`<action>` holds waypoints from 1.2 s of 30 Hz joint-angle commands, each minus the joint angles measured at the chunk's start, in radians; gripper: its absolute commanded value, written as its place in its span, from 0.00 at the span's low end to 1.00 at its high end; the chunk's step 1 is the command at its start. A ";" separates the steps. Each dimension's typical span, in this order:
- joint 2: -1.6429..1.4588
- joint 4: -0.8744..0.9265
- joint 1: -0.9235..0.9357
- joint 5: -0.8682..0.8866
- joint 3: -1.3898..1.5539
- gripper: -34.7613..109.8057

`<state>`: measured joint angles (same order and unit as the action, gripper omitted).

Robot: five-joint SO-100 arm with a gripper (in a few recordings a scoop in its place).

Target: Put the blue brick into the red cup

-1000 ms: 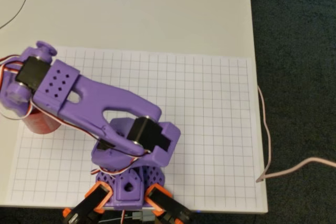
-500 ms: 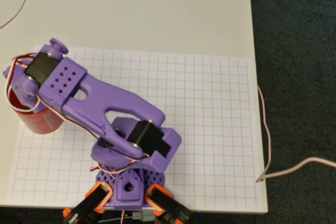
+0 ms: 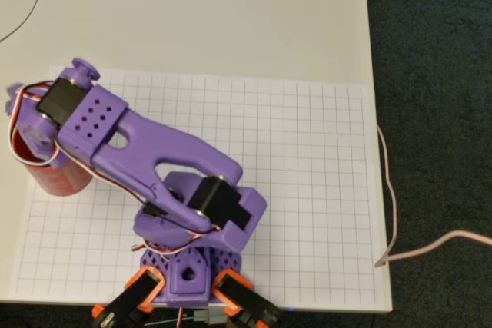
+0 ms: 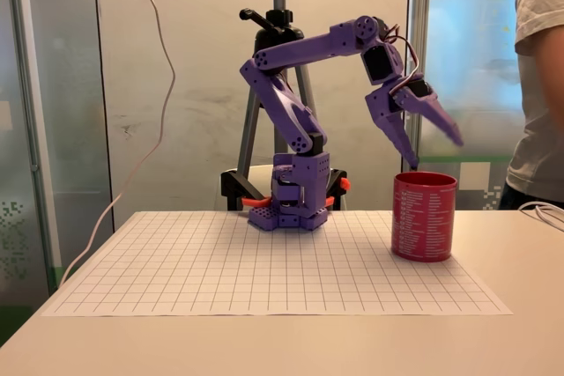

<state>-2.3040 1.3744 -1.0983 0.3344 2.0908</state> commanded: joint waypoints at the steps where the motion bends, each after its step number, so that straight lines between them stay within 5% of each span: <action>1: -0.038 0.023 -0.031 0.003 -0.043 0.57; 8: -0.037 0.031 -0.046 0.005 -0.041 0.57; 9: -0.037 0.029 -0.046 -0.003 -0.040 0.51; 10: -0.034 0.015 -0.041 -0.025 -0.038 0.26; 11: -0.028 0.021 -0.028 0.017 -0.040 0.24; 21: -0.077 -0.063 0.025 -0.012 0.021 0.24; 30: -0.265 -0.446 0.643 -0.124 0.175 0.24; 36: -0.578 -0.482 0.936 -0.169 0.181 0.24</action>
<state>-2.7121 0.9173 -0.2899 0.1549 2.2657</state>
